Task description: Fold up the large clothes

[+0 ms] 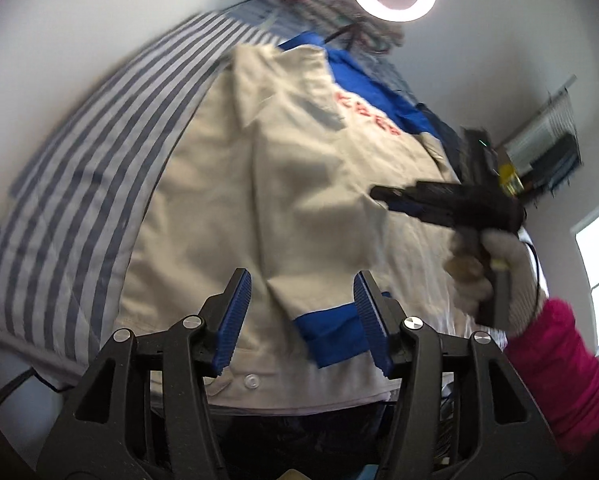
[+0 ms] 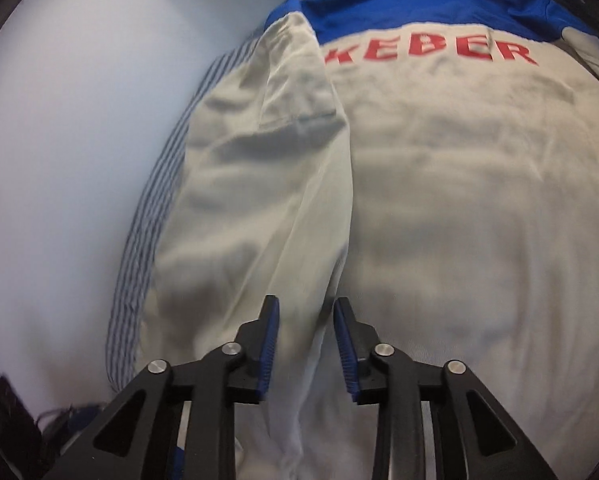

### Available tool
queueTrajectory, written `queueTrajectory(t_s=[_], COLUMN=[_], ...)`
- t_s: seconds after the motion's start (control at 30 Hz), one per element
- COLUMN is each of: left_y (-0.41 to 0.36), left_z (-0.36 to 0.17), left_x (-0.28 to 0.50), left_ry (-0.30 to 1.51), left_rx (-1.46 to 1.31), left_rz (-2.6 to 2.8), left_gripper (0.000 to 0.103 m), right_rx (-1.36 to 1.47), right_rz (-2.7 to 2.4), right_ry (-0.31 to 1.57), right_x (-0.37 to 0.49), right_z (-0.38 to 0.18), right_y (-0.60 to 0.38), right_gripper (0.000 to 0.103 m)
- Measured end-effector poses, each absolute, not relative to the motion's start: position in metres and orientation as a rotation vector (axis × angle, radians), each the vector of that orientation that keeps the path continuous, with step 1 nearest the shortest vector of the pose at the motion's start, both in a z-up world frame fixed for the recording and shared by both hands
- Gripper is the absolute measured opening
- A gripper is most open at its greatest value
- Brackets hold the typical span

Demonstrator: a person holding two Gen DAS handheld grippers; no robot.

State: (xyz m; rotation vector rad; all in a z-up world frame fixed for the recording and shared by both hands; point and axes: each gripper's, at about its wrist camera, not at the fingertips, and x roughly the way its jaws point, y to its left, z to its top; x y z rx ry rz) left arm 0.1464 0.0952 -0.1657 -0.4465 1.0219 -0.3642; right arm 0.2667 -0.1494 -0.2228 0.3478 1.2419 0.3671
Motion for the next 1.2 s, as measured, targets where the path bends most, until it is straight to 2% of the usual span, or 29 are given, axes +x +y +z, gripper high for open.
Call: queueTrajectory(t_s=[0.27, 0.37, 0.43, 0.47, 0.5, 0.53, 0.57, 0.6, 0.63, 0.7, 0.8, 0.97, 1.2], left_y=[0.091, 0.087, 0.08, 0.077, 0.072, 0.068, 0.065, 0.064, 0.065, 0.072, 0.088, 0.113, 0.135], left_z=[-0.204, -0.223, -0.234, -0.238, -0.24, -0.243, -0.244, -0.245, -0.244, -0.24, -0.219, -0.179, -0.213], left_x=[0.17, 0.178, 0.182, 0.183, 0.184, 0.184, 0.183, 0.182, 0.181, 0.177, 0.167, 0.141, 0.132], left_ry=[1.117, 1.158, 1.188, 1.193, 1.202, 1.207, 1.203, 1.193, 1.184, 1.161, 1.1, 0.989, 1.075], left_rx=[-0.564, -0.609, -0.612, -0.605, -0.58, -0.56, -0.542, -0.53, -0.53, -0.544, -0.533, -0.432, -0.406], left_rz=[-0.356, -0.341, -0.327, -0.322, -0.318, -0.314, -0.309, -0.302, -0.297, -0.292, -0.29, -0.253, -0.183], left_gripper=[0.055, 0.055, 0.054, 0.048, 0.028, 0.015, 0.01, 0.004, 0.002, 0.0, 0.0, 0.0, 0.0], right_rx=[0.413, 0.436, 0.459, 0.462, 0.463, 0.471, 0.491, 0.502, 0.49, 0.461, 0.486, 0.503, 0.345], right_rz=[0.48, 0.507, 0.534, 0.547, 0.555, 0.567, 0.595, 0.621, 0.629, 0.644, 0.684, 0.795, 0.791], right_ry=[1.3, 1.32, 1.332, 1.332, 1.33, 1.329, 1.33, 1.335, 1.336, 1.33, 1.325, 1.32, 1.416], right_x=[0.211, 0.197, 0.192, 0.189, 0.187, 0.187, 0.185, 0.183, 0.179, 0.177, 0.17, 0.154, 0.143], right_z=[-0.238, -0.244, -0.248, -0.249, -0.25, -0.251, -0.252, -0.252, -0.251, -0.247, -0.24, -0.221, -0.25], right_y=[-0.155, -0.154, -0.152, -0.151, -0.15, -0.149, -0.147, -0.144, -0.138, -0.131, -0.121, -0.096, -0.046], right_gripper=[0.04, 0.047, 0.048, 0.048, 0.047, 0.047, 0.043, 0.03, 0.026, 0.012, 0.007, 0.007, 0.007])
